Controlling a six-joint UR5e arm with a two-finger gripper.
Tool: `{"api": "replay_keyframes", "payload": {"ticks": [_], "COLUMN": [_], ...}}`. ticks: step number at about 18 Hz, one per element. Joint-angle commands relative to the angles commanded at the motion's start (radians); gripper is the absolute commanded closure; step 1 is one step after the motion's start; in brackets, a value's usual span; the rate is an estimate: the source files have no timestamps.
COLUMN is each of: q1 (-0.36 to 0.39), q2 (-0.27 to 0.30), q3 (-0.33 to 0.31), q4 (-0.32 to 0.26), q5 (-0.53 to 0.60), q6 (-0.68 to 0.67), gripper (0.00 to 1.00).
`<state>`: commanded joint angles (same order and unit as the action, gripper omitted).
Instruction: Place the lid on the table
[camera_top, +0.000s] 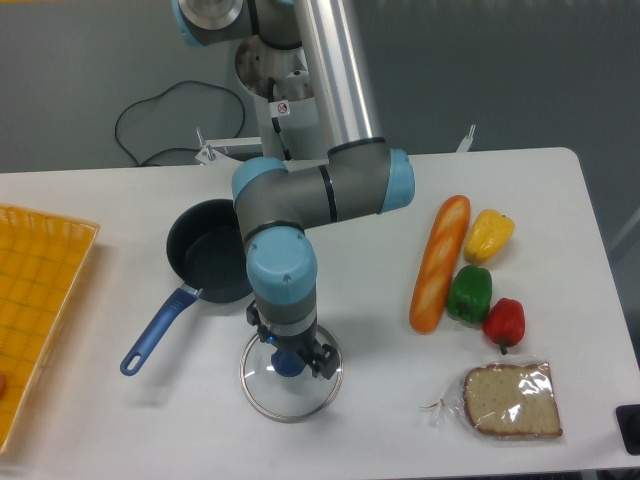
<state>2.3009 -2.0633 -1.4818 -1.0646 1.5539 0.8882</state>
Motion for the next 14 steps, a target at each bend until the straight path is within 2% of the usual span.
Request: {"api": "replay_keyframes", "payload": {"ticks": [4, 10, 14], "q1": [0.006, 0.044, 0.066], "q2": [0.038, 0.100, 0.123], "q3": [-0.005, -0.005, 0.002], "q4": [-0.021, -0.135, -0.184], "q5": [0.067, 0.072, 0.072], "q6": [0.030, 0.109, 0.132], "gripper": [0.00, 0.00, 0.00]}}
